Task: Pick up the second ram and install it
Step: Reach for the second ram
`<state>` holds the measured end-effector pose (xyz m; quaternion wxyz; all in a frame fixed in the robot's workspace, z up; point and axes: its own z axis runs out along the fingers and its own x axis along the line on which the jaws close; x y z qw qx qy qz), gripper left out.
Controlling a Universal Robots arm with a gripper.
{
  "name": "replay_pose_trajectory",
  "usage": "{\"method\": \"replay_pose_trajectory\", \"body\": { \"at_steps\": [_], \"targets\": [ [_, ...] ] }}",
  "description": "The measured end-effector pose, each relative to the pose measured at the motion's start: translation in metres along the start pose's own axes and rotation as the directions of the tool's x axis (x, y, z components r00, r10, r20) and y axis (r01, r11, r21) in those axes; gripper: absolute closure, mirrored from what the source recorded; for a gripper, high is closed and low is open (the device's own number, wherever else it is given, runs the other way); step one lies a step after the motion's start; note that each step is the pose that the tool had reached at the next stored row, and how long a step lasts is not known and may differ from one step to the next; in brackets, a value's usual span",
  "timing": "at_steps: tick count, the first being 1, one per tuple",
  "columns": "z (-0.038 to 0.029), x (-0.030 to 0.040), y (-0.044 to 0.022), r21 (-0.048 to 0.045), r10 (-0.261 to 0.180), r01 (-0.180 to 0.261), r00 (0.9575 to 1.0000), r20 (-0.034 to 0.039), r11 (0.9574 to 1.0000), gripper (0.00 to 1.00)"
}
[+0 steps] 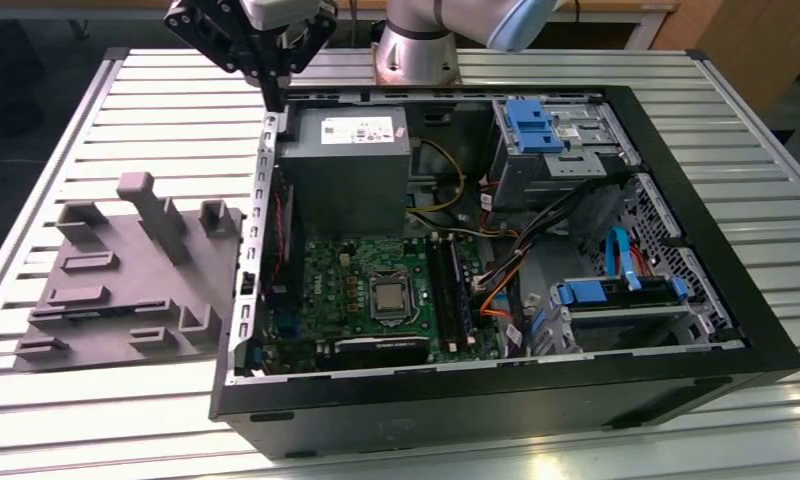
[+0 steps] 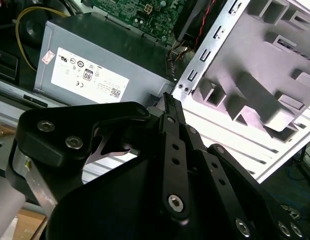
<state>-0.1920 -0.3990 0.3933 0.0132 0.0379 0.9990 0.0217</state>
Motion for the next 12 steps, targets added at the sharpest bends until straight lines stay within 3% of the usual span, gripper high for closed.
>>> {"method": "replay_pose_trajectory", "body": {
  "at_steps": [12],
  "targets": [
    [-0.0002,0.007,-0.0005,0.0,0.0,0.0,1.0,0.0,1.0,0.89]
  ]
}}
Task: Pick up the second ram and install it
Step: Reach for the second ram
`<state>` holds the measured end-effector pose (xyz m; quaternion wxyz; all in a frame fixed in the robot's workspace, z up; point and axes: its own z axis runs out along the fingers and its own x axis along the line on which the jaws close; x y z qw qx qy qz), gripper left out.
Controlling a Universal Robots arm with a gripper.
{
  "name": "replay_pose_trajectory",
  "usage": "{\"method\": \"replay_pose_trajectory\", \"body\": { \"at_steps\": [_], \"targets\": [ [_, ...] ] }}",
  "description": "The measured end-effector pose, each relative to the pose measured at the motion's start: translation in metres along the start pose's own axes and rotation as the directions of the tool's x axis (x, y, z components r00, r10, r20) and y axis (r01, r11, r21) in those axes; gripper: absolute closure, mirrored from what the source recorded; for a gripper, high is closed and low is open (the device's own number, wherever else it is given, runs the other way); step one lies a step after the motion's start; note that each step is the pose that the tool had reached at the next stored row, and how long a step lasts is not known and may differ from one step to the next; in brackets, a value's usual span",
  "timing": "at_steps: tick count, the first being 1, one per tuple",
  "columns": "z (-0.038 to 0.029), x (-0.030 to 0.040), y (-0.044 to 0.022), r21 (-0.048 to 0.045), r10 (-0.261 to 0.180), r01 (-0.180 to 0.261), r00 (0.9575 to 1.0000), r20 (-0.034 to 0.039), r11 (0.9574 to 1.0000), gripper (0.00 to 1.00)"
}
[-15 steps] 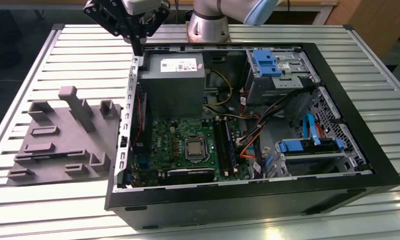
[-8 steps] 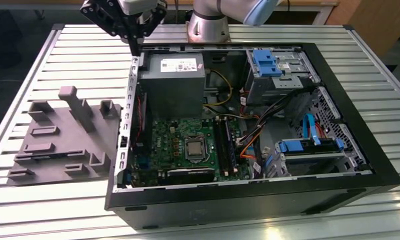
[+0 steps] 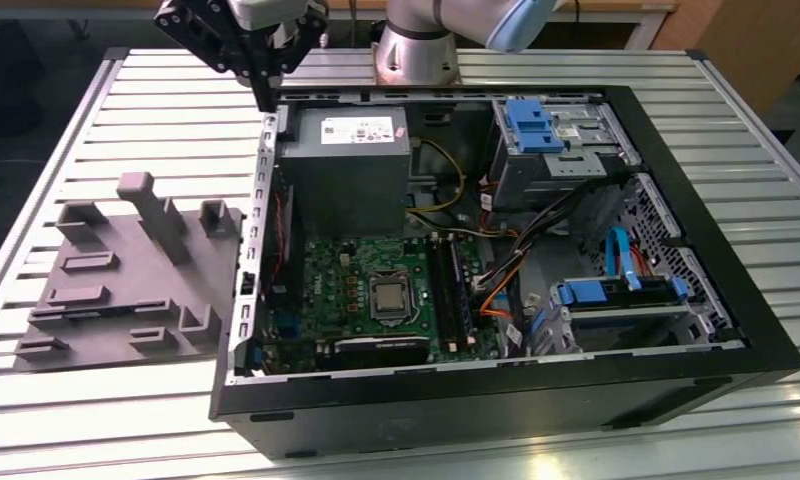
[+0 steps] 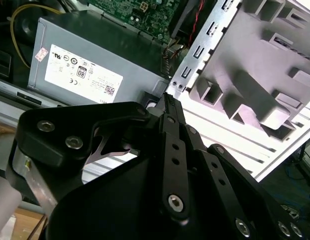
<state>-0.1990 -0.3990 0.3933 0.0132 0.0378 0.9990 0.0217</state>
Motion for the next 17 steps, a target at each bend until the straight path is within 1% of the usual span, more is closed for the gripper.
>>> {"method": "replay_pose_trajectory", "body": {
  "at_steps": [17],
  "targets": [
    [-0.0003,0.0119,-0.0009,0.0,0.0,0.0,1.0,0.0,1.0,0.89]
  ]
}}
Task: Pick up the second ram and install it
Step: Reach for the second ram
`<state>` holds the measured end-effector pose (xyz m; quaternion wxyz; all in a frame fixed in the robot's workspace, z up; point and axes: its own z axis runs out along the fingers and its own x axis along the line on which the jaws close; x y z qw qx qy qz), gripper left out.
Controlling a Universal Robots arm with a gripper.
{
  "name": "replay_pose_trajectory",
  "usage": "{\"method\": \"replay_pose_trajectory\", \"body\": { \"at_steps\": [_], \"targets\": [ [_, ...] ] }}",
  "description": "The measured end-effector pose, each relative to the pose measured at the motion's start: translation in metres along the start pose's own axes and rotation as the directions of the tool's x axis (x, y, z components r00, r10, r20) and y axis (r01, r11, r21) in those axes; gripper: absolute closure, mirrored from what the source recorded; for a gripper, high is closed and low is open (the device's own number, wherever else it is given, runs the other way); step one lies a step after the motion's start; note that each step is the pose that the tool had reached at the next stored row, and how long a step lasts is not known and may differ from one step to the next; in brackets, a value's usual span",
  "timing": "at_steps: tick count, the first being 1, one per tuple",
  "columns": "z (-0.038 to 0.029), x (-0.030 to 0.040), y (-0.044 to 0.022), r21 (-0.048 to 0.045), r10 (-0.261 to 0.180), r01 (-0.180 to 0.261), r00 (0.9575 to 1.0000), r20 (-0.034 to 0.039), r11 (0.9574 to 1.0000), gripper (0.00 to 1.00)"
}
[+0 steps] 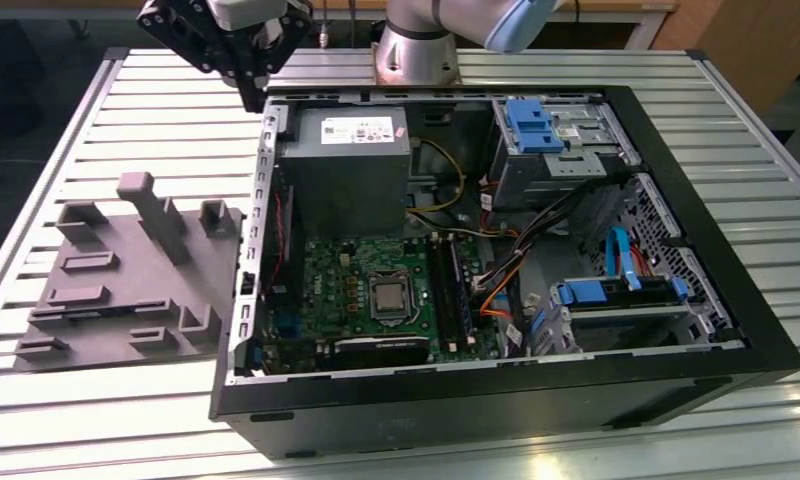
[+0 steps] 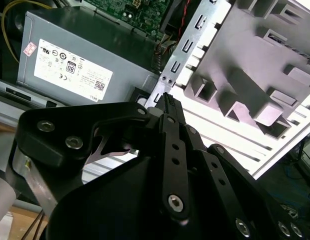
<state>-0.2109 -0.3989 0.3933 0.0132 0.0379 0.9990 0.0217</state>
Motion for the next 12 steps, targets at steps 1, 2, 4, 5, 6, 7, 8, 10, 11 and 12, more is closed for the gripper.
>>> {"method": "replay_pose_trajectory", "body": {
  "at_steps": [1,2,4,5,6,7,8,10,11,12],
  "targets": [
    [0.0,0.0007,0.0,0.0,0.0,0.0,1.0,0.0,1.0,0.89],
    [-0.0001,0.0014,-0.0001,0.0,0.0,0.0,1.0,0.0,1.0,0.89],
    [-0.0001,0.0028,-0.0002,0.0,0.0,0.0,1.0,-0.0001,1.0,0.89],
    [-0.0001,0.0035,-0.0003,0.0,0.0,0.0,1.0,0.0,1.0,0.89],
    [-0.0001,0.0043,-0.0003,0.0,0.0,0.0,1.0,0.0,1.0,0.89],
    [-0.0001,0.005,-0.0004,0.0,0.0,0.0,1.0,0.0,1.0,0.89],
    [-0.0002,0.0057,-0.0004,0.0,0.0,0.0,1.0,0.0,1.0,0.89],
    [-0.0002,0.007,-0.0005,-0.0001,0.0,0.0,1.0,0.0001,1.0,0.89],
    [-0.0002,0.0077,-0.0006,0.0,0.0,0.0,1.0,0.0001,1.0,0.89],
    [-0.0002,0.0084,-0.0006,0.0,0.0,0.0,1.0,0.0,1.0,0.89]
  ]
}}
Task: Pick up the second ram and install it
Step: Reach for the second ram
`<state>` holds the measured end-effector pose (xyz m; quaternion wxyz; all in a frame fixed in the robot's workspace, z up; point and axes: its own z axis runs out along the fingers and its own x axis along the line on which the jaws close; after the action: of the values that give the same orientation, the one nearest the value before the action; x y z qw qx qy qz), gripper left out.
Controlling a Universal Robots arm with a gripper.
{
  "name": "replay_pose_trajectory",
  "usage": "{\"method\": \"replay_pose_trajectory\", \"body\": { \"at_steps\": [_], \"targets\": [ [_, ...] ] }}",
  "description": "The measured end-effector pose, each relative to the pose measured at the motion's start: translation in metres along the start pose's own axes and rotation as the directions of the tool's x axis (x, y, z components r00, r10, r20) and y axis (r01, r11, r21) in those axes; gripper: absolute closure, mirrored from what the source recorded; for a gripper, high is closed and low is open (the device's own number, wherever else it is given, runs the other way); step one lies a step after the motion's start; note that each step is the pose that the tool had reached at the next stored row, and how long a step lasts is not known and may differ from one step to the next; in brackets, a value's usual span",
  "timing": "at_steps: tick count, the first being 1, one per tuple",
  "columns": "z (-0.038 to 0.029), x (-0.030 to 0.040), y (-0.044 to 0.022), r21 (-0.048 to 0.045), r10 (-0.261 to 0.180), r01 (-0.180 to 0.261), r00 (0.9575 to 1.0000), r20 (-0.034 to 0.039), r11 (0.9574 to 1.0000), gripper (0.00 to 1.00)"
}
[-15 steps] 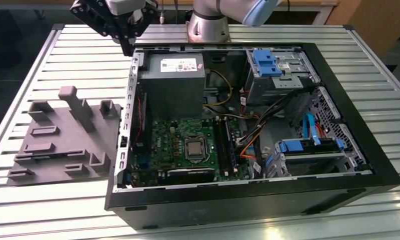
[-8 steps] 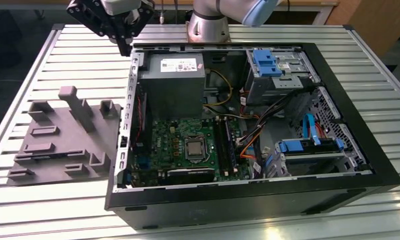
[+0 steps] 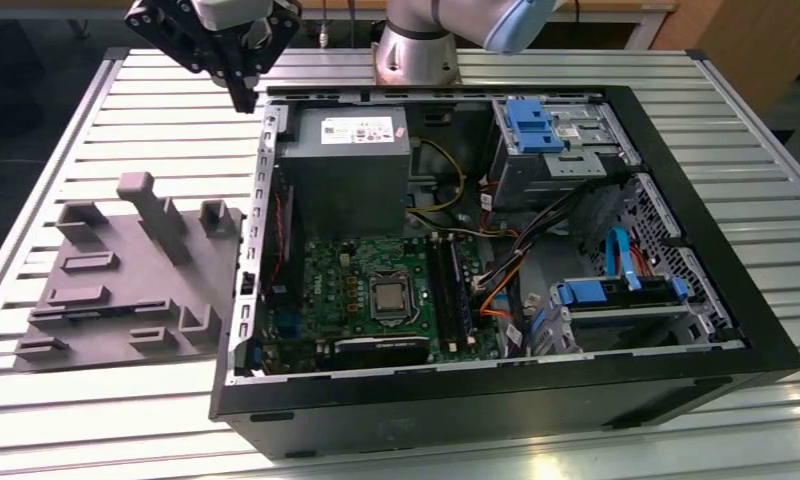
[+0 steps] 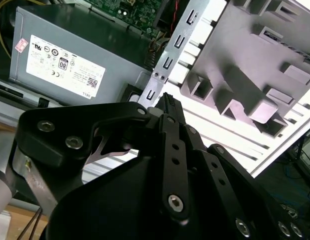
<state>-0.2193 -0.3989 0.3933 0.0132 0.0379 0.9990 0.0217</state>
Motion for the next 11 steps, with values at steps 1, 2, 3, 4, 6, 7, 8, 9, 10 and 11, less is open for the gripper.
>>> {"method": "replay_pose_trajectory", "body": {
  "at_steps": [1,2,3,4,6,7,8,9,10,11],
  "targets": [
    [0.0,0.0007,-0.0001,0.0,0.0,0.0,1.0,0.0,1.0,0.89],
    [0.0,0.0015,-0.0001,0.0,0.0,0.0,1.0,0.0,1.0,0.89],
    [0.0,0.0022,-0.0002,0.0,0.0,0.0,1.0,0.0,1.0,0.89],
    [-0.0001,0.0029,-0.0002,0.0,0.0,0.0,1.0,0.0,1.0,0.89],
    [-0.0001,0.0045,-0.0003,0.0,0.0,0.0,1.0,0.0,1.0,0.89],
    [-0.0001,0.0053,-0.0004,0.0,0.0,0.0,1.0,0.0,1.0,0.89],
    [-0.0001,0.0062,-0.0005,-0.0001,0.0,0.0,1.0,0.0,1.0,0.89],
    [-0.0002,0.0071,-0.0005,0.0,0.0,0.0,1.0,0.0,1.0,0.89],
    [-0.0002,0.0079,-0.0006,0.0,0.0,0.0,1.0,0.0,1.0,0.89],
    [-0.0003,0.0088,-0.0007,0.0,0.0,0.0,1.0,0.0,1.0,0.89]
  ]
}}
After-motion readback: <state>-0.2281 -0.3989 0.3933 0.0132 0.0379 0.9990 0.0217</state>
